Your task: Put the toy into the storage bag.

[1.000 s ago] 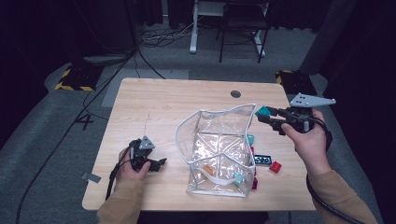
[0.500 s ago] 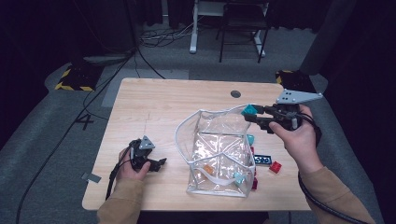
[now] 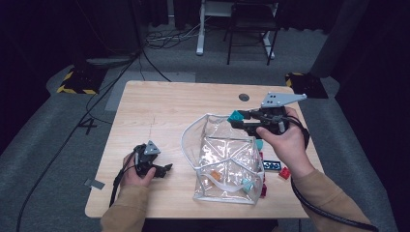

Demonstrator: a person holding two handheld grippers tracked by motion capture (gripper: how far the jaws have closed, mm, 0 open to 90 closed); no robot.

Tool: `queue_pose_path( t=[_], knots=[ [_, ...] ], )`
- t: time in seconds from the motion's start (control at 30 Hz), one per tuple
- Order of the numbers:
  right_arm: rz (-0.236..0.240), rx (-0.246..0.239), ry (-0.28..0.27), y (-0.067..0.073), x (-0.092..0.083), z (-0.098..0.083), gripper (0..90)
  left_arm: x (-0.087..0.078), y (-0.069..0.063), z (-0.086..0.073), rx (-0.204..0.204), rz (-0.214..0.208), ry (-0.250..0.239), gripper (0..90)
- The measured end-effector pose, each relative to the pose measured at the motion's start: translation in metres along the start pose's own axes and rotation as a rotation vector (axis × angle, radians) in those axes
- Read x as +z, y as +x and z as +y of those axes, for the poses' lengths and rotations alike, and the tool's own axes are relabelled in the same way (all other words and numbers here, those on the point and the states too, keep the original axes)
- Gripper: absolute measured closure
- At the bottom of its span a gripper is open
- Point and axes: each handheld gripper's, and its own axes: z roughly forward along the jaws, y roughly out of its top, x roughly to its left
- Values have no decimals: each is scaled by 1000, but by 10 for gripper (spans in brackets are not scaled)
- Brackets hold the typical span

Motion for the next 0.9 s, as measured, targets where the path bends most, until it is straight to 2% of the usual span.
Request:
queue_pose_path(
  t=[0.33, 0.67, 0.9],
  knots=[
    [42, -4, 27, 9, 22, -1, 592, 0, 0, 0, 0, 0, 0, 140],
    [57, 10, 86, 8, 41, -14, 592, 0, 0, 0, 0, 0, 0, 140],
    [70, 7, 152, 11, 48, -21, 592, 0, 0, 0, 0, 0, 0, 140]
  ],
)
